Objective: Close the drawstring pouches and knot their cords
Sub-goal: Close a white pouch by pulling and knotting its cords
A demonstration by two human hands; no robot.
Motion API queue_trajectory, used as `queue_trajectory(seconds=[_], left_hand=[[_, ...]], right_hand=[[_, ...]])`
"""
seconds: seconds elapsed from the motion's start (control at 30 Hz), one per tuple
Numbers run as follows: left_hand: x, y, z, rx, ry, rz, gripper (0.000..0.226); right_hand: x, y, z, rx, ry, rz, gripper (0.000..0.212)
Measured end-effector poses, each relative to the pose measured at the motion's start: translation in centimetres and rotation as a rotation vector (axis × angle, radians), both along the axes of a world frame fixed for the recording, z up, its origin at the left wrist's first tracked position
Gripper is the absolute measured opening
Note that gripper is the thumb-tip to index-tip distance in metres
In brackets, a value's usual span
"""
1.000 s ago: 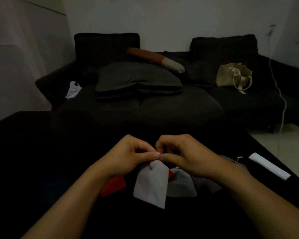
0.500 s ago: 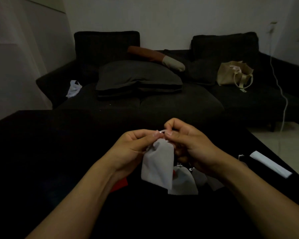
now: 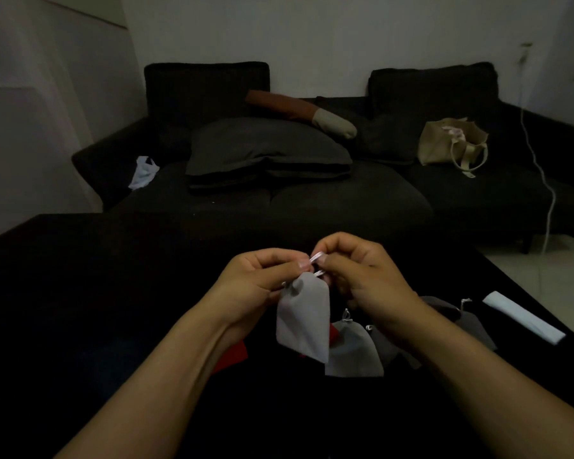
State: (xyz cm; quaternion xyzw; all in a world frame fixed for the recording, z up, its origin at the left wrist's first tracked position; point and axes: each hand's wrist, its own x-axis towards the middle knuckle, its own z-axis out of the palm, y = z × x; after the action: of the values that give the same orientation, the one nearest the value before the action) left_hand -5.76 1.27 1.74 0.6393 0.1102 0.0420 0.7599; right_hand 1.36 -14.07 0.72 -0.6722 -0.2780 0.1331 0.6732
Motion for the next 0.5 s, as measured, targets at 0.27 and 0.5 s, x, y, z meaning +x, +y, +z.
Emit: queue_trajectory(seconds=[0.27, 0.5], left_hand=[[0.5, 0.7, -0.4, 0.171, -0.167, 0.141, 0.032], [0.5, -0.1, -1.5, 0.909, -0.436, 0.201, 0.030]], right_hand=[[1.8, -2.0, 0.8, -0.381, -0.495, -0.007, 0.017], [0.2, -1.2, 1.9, -0.717, -1.014, -0.055, 0.018]])
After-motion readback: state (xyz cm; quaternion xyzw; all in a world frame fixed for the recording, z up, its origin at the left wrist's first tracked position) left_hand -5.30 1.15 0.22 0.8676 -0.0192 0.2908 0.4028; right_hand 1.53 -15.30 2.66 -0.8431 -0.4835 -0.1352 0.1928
